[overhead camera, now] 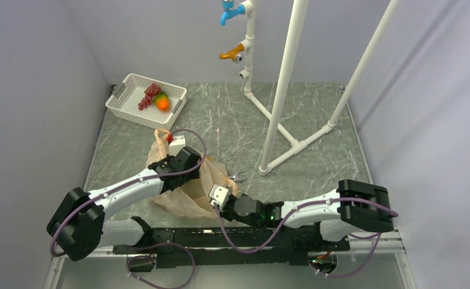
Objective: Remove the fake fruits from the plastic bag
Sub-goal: Take out the fake fruit from the plastic bag.
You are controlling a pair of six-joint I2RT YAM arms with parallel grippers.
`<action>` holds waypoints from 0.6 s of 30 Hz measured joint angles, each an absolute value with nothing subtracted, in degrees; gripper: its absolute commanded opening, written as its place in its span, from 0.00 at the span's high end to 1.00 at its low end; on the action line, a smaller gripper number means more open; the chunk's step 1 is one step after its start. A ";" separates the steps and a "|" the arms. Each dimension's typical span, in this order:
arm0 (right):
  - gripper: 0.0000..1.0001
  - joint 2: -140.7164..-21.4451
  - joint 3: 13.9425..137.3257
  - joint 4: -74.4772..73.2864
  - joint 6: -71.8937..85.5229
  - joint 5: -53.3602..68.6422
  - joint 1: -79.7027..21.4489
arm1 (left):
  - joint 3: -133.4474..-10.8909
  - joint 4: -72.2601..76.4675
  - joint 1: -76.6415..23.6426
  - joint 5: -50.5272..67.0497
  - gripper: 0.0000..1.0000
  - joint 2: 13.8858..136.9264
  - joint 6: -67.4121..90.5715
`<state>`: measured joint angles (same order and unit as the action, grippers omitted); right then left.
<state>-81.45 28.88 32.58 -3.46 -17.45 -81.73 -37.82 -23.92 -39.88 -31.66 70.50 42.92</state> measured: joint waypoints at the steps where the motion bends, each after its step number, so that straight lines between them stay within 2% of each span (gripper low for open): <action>1: 1.00 -81.45 28.88 32.58 -3.44 -17.69 -81.73 | -37.26 -23.81 -39.88 -31.20 0.22 70.50 42.96; 8: 1.00 -81.45 28.88 32.58 -3.38 -18.15 -81.73 | -32.91 -23.31 -39.88 -30.00 0.31 70.50 44.01; 11: 1.00 -81.78 28.91 32.58 -3.22 -18.17 -81.73 | -32.12 -22.83 -39.86 -29.98 0.14 70.46 43.83; 13: 1.00 -82.08 28.91 32.58 -3.20 -18.15 -81.73 | -32.14 -22.20 -39.86 -29.95 0.06 70.46 43.33; 18: 1.00 -82.39 28.97 32.58 -3.20 -18.17 -81.73 | -32.27 -20.49 -39.72 -29.98 0.04 70.32 42.63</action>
